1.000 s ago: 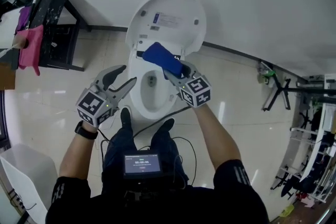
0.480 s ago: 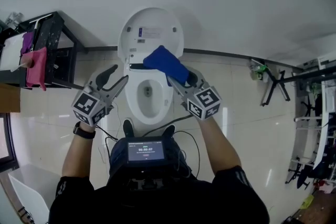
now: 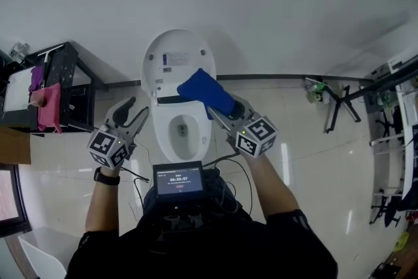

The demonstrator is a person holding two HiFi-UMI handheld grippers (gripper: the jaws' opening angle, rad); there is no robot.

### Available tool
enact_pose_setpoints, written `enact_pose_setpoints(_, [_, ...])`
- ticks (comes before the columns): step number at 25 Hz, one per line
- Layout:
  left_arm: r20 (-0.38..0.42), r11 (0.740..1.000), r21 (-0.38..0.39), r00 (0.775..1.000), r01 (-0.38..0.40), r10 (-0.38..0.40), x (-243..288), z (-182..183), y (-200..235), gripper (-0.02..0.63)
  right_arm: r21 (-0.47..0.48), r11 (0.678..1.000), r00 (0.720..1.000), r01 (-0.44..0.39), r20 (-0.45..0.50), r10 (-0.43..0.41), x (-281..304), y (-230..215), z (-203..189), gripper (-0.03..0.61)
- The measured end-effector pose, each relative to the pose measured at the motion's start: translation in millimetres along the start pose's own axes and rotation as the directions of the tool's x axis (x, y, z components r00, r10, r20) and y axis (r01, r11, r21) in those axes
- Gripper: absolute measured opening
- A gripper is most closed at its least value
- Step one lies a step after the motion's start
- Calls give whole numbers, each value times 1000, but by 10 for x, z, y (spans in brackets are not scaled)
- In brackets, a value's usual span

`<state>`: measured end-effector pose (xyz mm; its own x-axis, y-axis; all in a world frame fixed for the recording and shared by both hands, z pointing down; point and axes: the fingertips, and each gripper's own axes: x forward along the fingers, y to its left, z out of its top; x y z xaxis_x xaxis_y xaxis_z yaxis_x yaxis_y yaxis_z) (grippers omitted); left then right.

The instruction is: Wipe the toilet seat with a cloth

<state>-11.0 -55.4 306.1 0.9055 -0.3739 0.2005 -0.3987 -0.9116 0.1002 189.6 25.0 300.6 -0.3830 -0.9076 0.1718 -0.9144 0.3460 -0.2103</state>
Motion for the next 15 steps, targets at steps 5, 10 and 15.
enact_pose_setpoints(5, [10,1000,-7,1000,7,-7,66,33,-71,207,41,999,1000,20,17,-21,-108,-83,53,199])
enact_pose_setpoints(10, [17,1000,-6,1000,10,-10,98,43,-104,207,17,1000,1000,16,16,-16,-125,-77,47,199])
enact_pose_setpoints(15, [20,1000,-9,1000,7,-7,97,76,-94,207,17,1000,999,6,32,-6,-93,-61,89,198])
